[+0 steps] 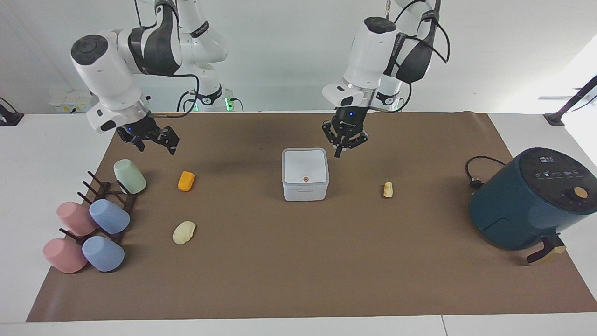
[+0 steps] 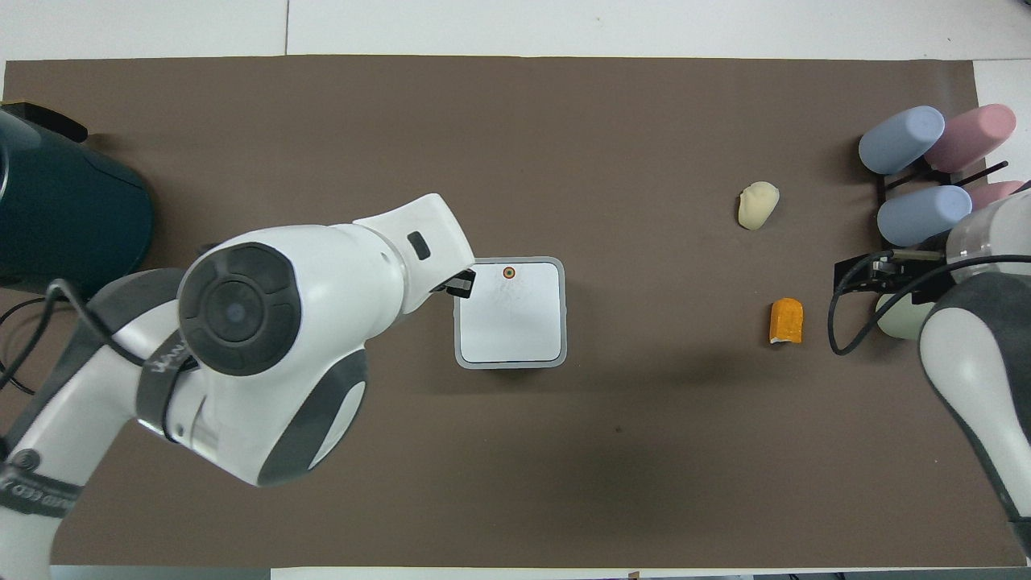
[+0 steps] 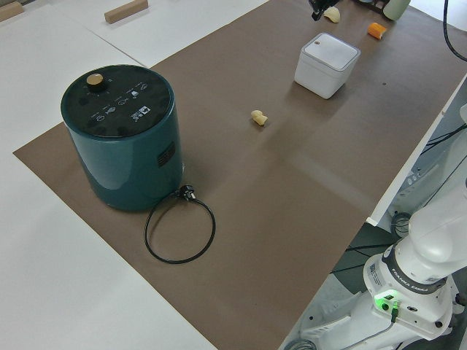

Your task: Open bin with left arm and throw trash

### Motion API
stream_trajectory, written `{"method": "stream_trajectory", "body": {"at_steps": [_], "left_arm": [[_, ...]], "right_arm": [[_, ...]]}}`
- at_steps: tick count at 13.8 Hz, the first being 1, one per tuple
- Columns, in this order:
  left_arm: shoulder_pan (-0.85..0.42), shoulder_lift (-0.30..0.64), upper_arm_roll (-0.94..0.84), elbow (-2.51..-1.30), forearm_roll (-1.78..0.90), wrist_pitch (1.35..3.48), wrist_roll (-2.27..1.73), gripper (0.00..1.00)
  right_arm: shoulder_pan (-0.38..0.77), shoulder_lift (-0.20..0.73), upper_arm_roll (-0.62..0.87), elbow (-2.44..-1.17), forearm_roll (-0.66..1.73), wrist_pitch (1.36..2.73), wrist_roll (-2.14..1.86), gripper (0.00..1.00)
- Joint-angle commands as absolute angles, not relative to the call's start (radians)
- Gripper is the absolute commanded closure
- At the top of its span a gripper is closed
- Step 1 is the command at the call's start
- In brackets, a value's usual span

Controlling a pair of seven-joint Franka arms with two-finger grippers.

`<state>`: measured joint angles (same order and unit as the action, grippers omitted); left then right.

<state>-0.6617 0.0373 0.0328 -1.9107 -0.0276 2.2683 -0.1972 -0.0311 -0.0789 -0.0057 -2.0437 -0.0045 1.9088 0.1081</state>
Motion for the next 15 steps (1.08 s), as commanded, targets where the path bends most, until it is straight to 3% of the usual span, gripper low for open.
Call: {"method": "stream_trajectory", "body": {"at_steps": [1,5,10,13,15], "left_arm": [[-0.695,0.112,0.049,-1.908,-0.04,2.376,-0.202,1.0],[-0.721,0.185,0.049,-1.913,-0.04,2.467,-0.233,1.0],[-0.767,0.206,0.049,-1.95,-0.041,2.486,-0.248,1.0],[-0.772,0.206,0.049,-1.991,-0.041,2.499,-0.244,1.0],[-0.772,0.193,0.051,-1.979,-0.04,2.406,-0.245,1.0]], "right_arm": [[-0.051,-0.034,-0.008,-2.144,0.021,2.067,0.074,0.0],[-0.038,-0.012,-0.008,-2.325,0.021,2.302,0.072,0.0],[-0.017,0.023,-0.006,-2.344,0.021,2.338,0.068,0.08],[-0.006,0.034,-0.006,-2.368,0.021,2.376,0.063,0.24],[-0.015,0.032,-0.008,-2.376,0.023,2.384,0.038,0.28]]}}
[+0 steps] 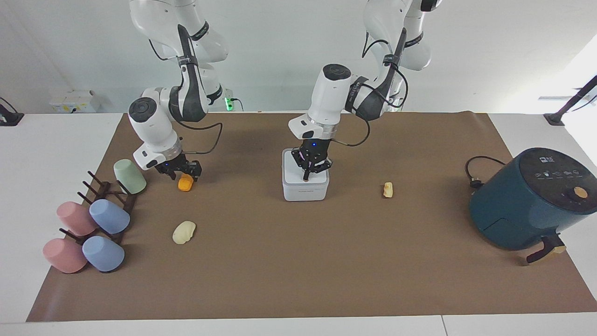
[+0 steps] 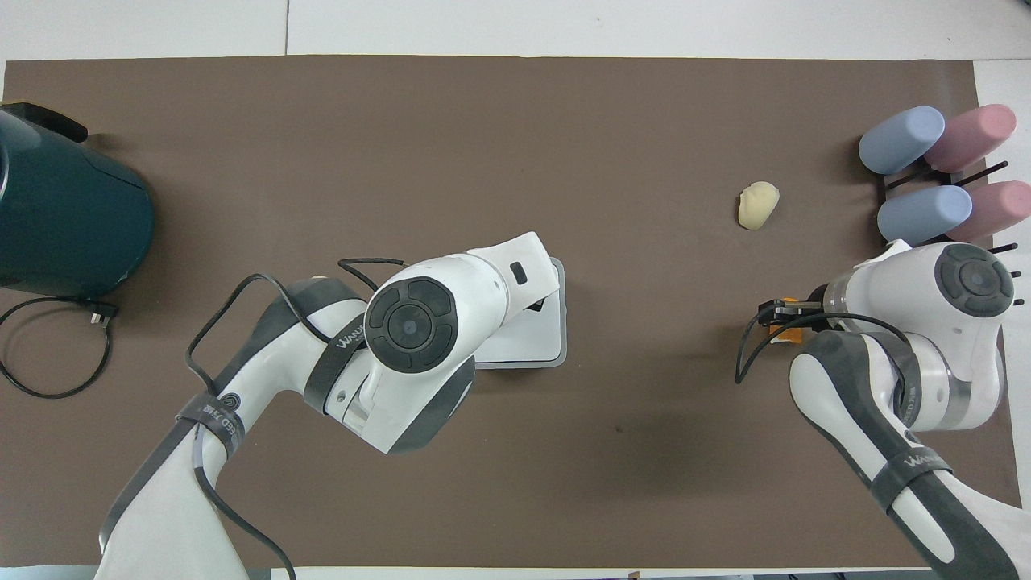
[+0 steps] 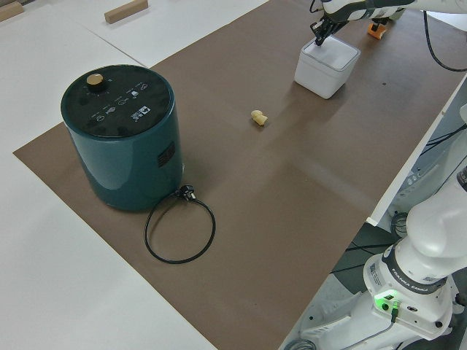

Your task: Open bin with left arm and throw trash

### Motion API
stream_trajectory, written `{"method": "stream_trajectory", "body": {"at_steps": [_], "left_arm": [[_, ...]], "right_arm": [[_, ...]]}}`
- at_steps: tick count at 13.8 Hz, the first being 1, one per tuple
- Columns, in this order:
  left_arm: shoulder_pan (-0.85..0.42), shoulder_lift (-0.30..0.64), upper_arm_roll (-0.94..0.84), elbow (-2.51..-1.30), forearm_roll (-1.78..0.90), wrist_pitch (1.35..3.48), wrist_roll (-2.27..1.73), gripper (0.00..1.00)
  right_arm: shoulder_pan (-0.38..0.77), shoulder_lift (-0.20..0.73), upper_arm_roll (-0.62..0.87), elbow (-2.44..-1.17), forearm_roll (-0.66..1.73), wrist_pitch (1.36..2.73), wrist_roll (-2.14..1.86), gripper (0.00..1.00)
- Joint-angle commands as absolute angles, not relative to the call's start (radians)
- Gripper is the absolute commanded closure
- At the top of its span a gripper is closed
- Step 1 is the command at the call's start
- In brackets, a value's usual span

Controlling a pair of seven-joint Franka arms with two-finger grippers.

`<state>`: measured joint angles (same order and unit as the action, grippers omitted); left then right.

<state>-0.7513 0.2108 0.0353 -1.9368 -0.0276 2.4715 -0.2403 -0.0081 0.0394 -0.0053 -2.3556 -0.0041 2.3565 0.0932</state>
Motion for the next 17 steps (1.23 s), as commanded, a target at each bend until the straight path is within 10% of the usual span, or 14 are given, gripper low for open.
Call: {"method": "stream_trajectory", "body": {"at_steps": [1,4,9,12,15,17], "left_arm": [[-0.772,0.166,0.051,-1.97,-0.04,2.323,-0.245,1.0],[-0.758,0.072,0.052,-1.971,-0.041,2.156,-0.242,1.0],[-0.602,-0.047,0.054,-1.977,-0.041,1.916,-0.247,1.0],[-0.487,-0.083,0.055,-1.977,-0.041,1.862,-0.232,0.94],[-0.376,-0.095,0.06,-1.97,-0.04,1.856,-0.198,0.02],[-0.306,-0.095,0.06,-1.941,-0.034,1.855,-0.166,0.0]], "right_arm": [[-0.017,0.032,-0.008,-2.384,0.023,2.387,0.035,0.3],[-0.017,0.031,-0.006,-2.387,0.023,2.39,0.038,0.37],[-0.015,0.031,-0.006,-2.379,0.021,2.373,0.037,1.0],[0.015,0.081,-0.003,-2.161,0.023,2.155,0.061,1.0],[0.153,0.161,-0.003,-1.816,0.028,1.84,0.249,1.0],[0.23,0.181,-0.003,-1.688,0.134,1.777,0.4,1.0]]}}
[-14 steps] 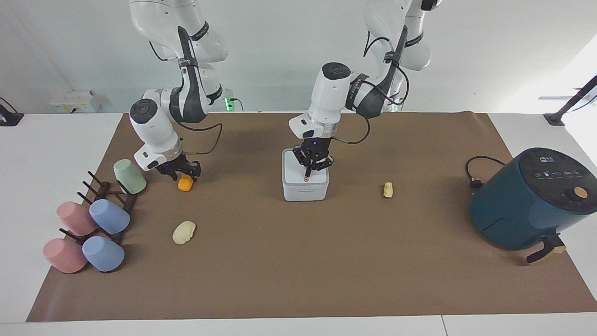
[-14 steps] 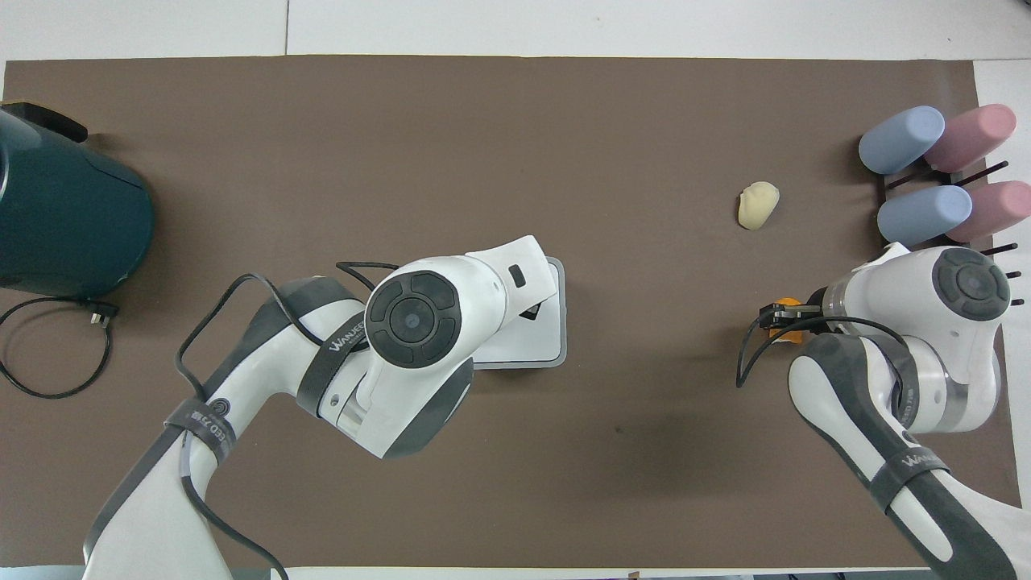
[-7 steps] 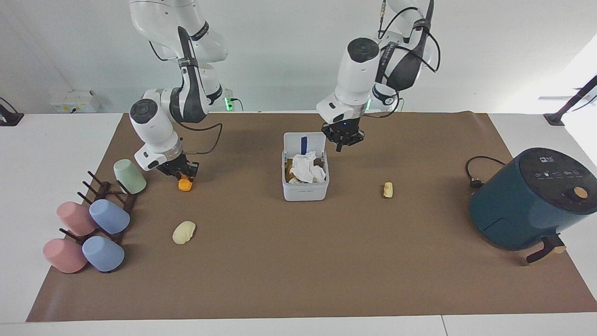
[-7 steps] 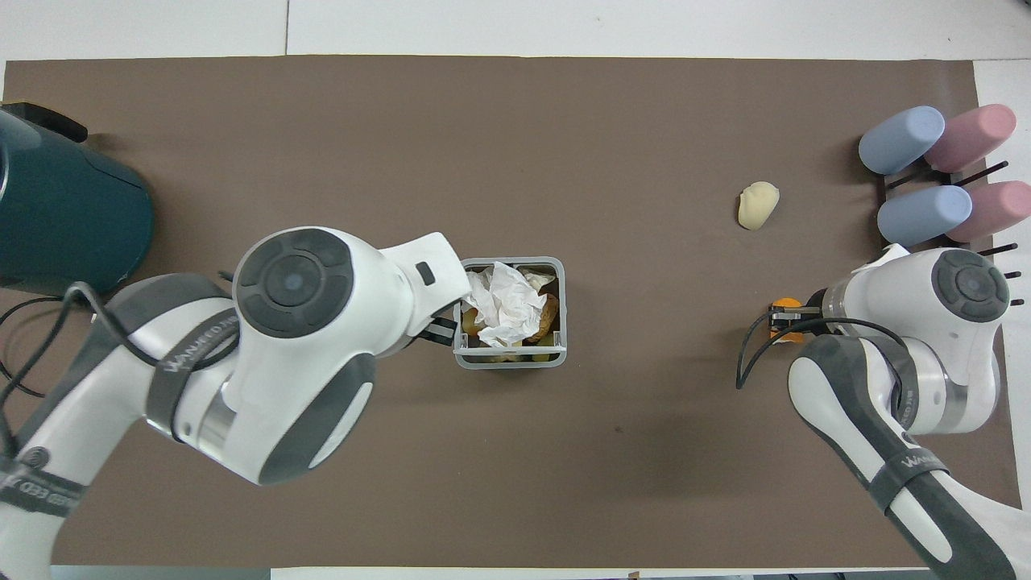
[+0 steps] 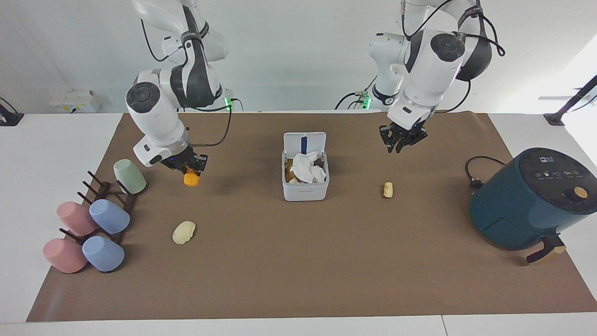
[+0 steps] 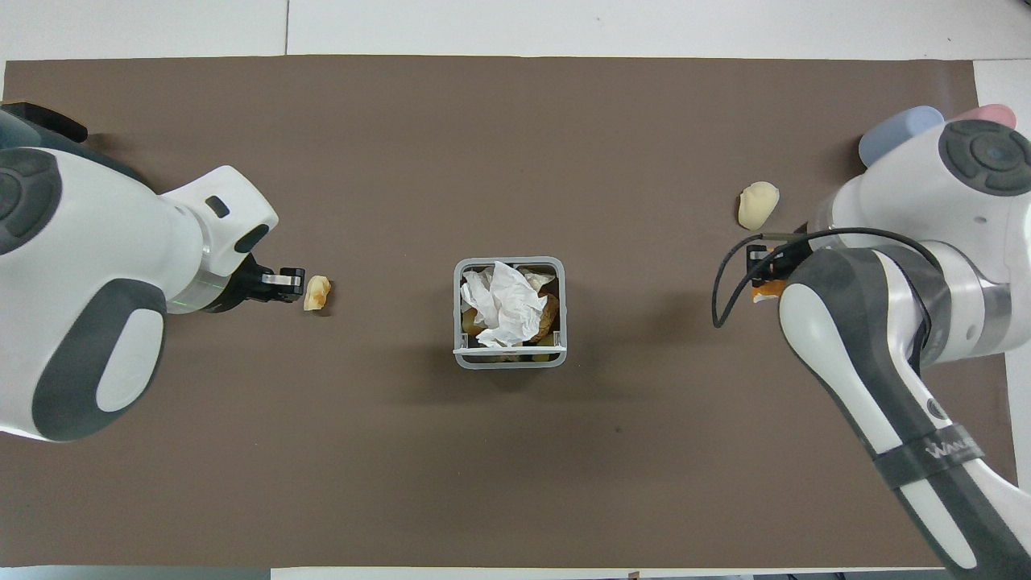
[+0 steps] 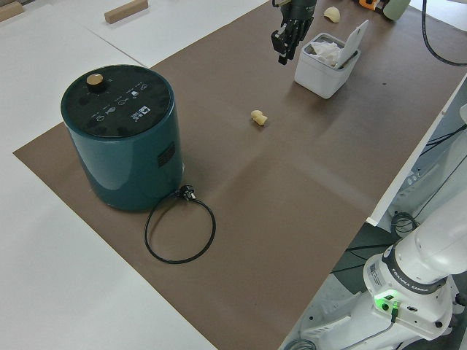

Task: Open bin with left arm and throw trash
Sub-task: 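Withdraw the left gripper while the right gripper lifts the orange piece, then carry the orange piece over the bin and open the right gripper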

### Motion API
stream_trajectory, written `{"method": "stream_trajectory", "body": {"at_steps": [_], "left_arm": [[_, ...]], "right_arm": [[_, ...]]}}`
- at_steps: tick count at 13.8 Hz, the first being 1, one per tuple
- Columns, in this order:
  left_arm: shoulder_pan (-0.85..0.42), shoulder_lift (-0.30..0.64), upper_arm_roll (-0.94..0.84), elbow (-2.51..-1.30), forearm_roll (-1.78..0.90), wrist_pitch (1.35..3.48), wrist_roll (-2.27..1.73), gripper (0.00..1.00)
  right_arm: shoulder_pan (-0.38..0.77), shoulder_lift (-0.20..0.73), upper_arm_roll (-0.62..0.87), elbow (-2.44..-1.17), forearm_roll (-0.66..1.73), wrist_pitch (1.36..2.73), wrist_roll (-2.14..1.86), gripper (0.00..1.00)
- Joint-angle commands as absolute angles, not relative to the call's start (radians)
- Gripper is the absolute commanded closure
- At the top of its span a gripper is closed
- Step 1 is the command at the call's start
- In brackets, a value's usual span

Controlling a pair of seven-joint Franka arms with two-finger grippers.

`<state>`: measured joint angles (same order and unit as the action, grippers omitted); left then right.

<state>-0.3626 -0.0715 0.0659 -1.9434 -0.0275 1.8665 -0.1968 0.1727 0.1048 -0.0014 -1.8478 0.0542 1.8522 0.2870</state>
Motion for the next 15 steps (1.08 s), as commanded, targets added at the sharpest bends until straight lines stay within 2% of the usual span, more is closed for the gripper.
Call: {"method": "stream_trajectory", "body": {"at_steps": [1,3,5,8,10,11,12,13,14,15], "left_arm": [[-0.269,-0.095,0.06,-1.927,-0.034,1.855,-0.141,0.0],[-0.206,-0.095,0.06,-1.896,-0.034,1.835,-0.065,0.0],[-0.144,-0.081,0.06,-1.824,-0.034,1.771,0.007,0.0],[-0.112,-0.049,0.06,-1.689,-0.029,1.659,0.031,0.0],[-0.114,-0.02,0.06,-1.611,-0.005,1.594,0.031,0.0],[-0.123,-0.009,0.058,-1.602,-0.009,1.604,0.029,0.0],[-0.133,-0.009,0.058,-1.632,-0.012,1.639,0.026,0.0],[-0.152,-0.008,0.057,-1.672,-0.012,1.687,0.018,0.0],[-0.172,-0.008,0.057,-1.725,-0.012,1.748,0.014,0.0],[-0.175,-0.006,0.057,-1.777,-0.012,1.813,0.014,0.0]], "right_arm": [[0.264,0.201,-0.002,-1.662,0.178,1.796,0.482,1.0],[0.365,0.212,-0.002,-1.678,0.196,1.937,0.646,1.0],[0.419,0.201,0.002,-1.742,0.244,2.069,0.805,1.0],[0.504,0.164,0.002,-1.842,0.279,2.16,0.94,1.0],[0.54,0.163,0.002,-1.859,0.284,2.225,1.049,1.0],[0.56,0.157,0.002,-1.88,0.284,2.238,1.063,0.89],[0.564,0.15,0.002,-1.885,0.284,2.238,1.071,0.57],[0.566,0.15,0.002,-1.885,0.284,2.232,1.072,0.35],[0.565,0.15,0.002,-1.884,0.284,2.224,1.074,0.03],[0.565,0.15,0.002,-1.879,0.282,2.217,1.072,0.0]]}}
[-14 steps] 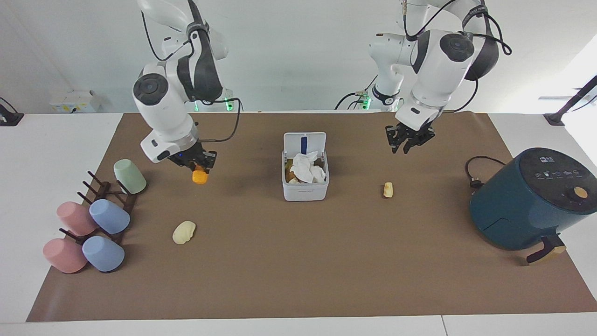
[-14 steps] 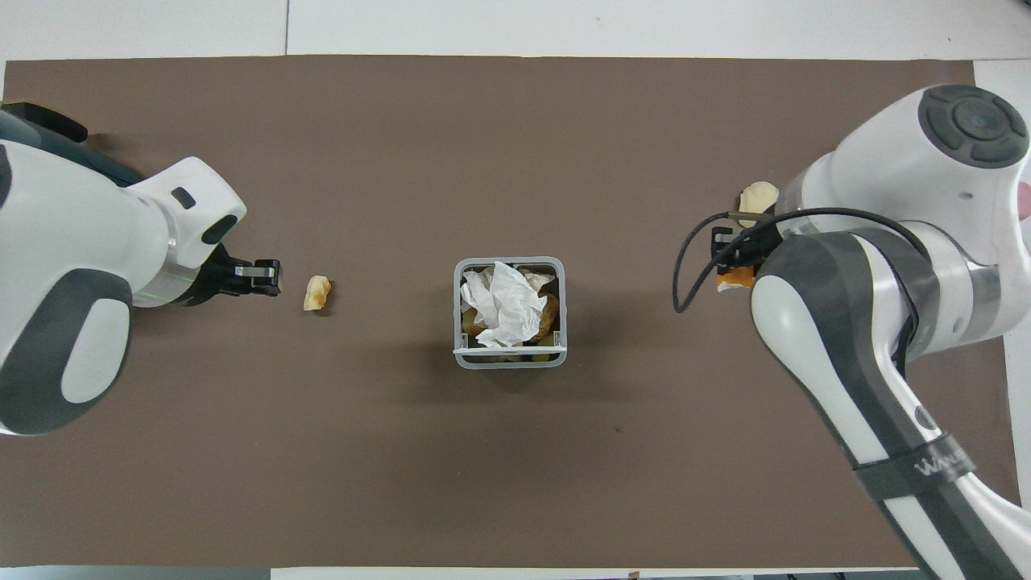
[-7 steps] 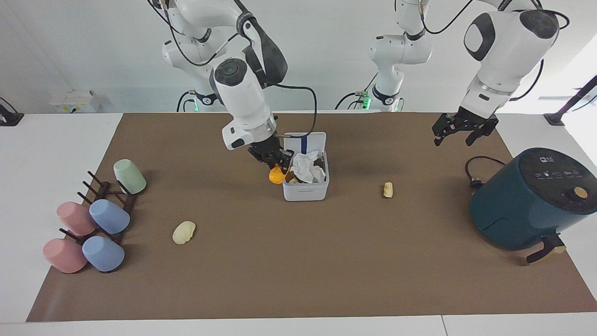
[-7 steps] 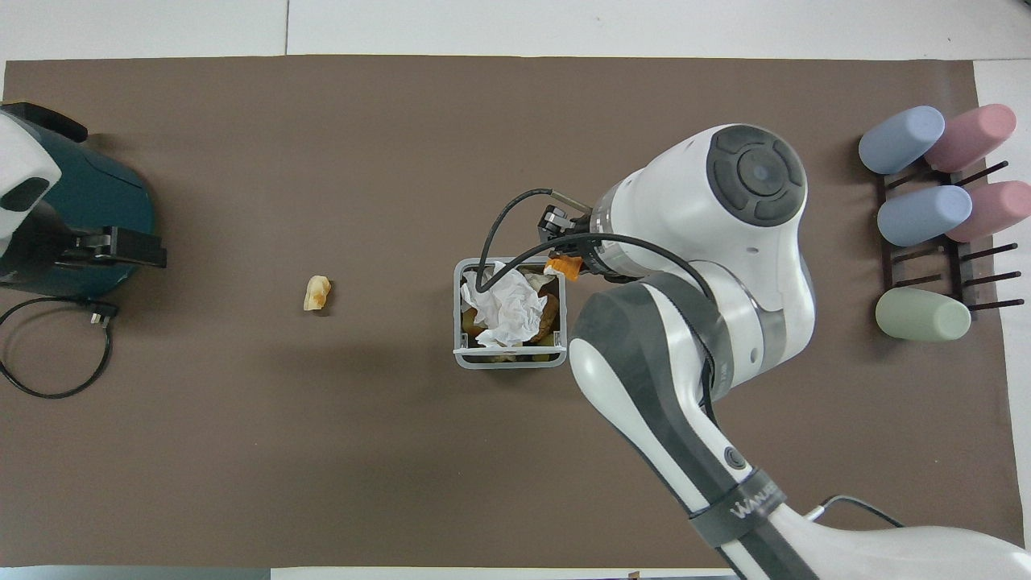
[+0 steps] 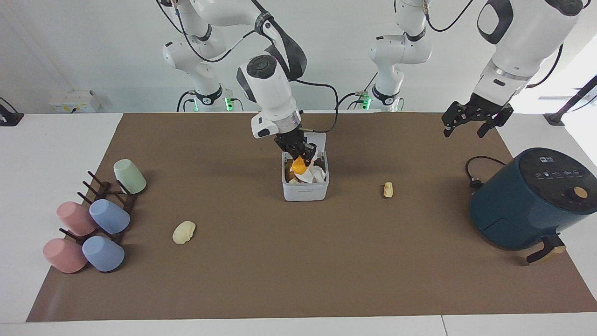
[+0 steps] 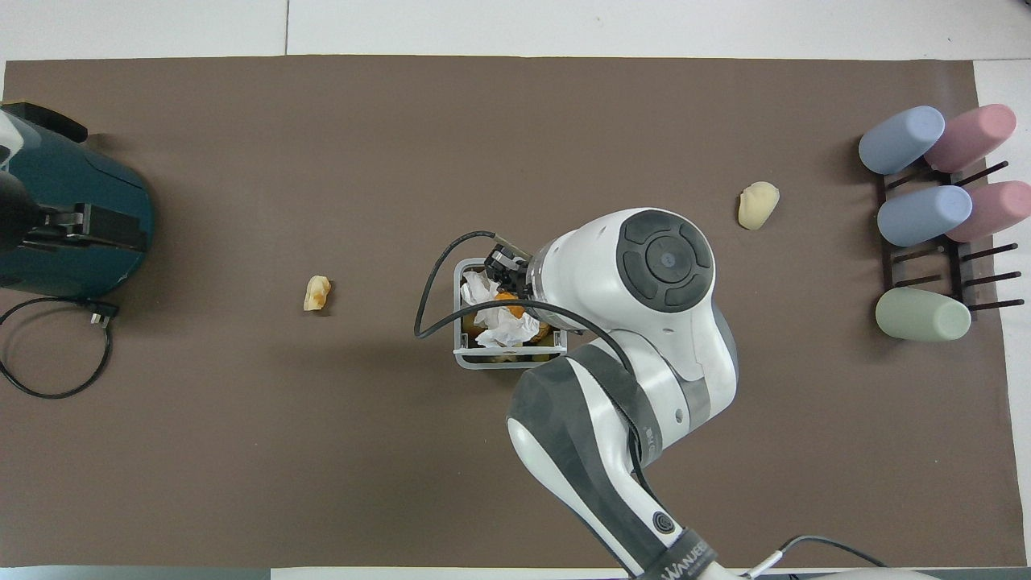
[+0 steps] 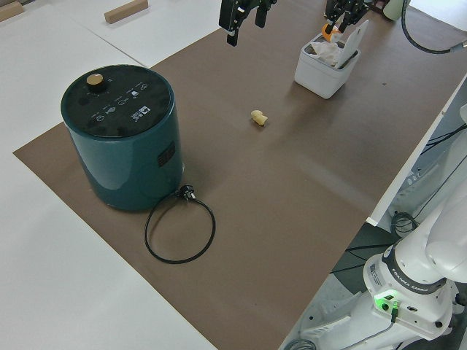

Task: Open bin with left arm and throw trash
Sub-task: 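Carry the orange piece over the bin and open the right gripper, then withdraw the right gripper while the left gripper grasps the tan piece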

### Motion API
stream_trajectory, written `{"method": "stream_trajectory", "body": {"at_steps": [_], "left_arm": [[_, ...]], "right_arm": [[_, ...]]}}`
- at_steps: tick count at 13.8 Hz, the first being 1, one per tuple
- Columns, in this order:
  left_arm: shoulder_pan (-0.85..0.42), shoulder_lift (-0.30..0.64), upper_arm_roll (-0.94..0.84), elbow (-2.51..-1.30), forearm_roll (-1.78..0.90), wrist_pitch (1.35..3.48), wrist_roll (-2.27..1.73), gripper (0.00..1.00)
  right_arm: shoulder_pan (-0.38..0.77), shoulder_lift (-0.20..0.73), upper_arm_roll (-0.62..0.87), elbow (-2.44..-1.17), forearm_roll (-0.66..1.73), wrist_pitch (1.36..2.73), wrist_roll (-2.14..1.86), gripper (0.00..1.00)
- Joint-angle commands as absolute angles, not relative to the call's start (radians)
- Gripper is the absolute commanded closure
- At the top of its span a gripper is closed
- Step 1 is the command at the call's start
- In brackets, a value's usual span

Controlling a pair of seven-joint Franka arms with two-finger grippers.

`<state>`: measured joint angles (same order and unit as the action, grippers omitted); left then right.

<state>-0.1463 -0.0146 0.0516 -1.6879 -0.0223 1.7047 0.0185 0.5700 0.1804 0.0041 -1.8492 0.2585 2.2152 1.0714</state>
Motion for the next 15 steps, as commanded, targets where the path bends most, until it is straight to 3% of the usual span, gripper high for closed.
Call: {"method": "stream_trajectory", "body": {"at_steps": [1,5,8,12,13,14,15], "left_arm": [[-0.176,0.001,0.055,-1.82,-0.011,1.881,0.014,0.0],[-0.253,0.086,0.055,-1.963,-0.009,2.119,-0.067,0.0],[-0.268,0.094,0.055,-2.13,-0.009,2.314,-0.071,0.0],[-0.293,0.15,0.054,-2.207,-0.009,2.456,-0.068,0.02],[-0.311,0.15,0.054,-2.224,-0.009,2.462,-0.067,0.18],[-0.324,0.15,0.054,-2.242,-0.009,2.467,-0.071,0.46],[-0.336,0.15,0.054,-2.252,-0.011,2.482,-0.074,0.99]], "right_arm": [[0.56,0.155,0.0,-1.867,0.279,2.204,1.072,0.0],[0.545,0.164,-0.006,-1.836,0.258,2.169,1.045,0.0],[0.434,0.17,-0.008,-1.818,0.163,2.097,0.75,0.0],[0.258,0.152,-0.009,-1.902,0.14,2.118,0.277,0.0],[0.223,0.138,-0.009,-1.94,0.115,2.158,0.18,0.0],[0.184,0.135,-0.009,-1.978,0.095,2.216,0.063,0.0],[0.151,0.146,-0.009,-1.98,0.089,2.244,-0.03,0.0]]}}
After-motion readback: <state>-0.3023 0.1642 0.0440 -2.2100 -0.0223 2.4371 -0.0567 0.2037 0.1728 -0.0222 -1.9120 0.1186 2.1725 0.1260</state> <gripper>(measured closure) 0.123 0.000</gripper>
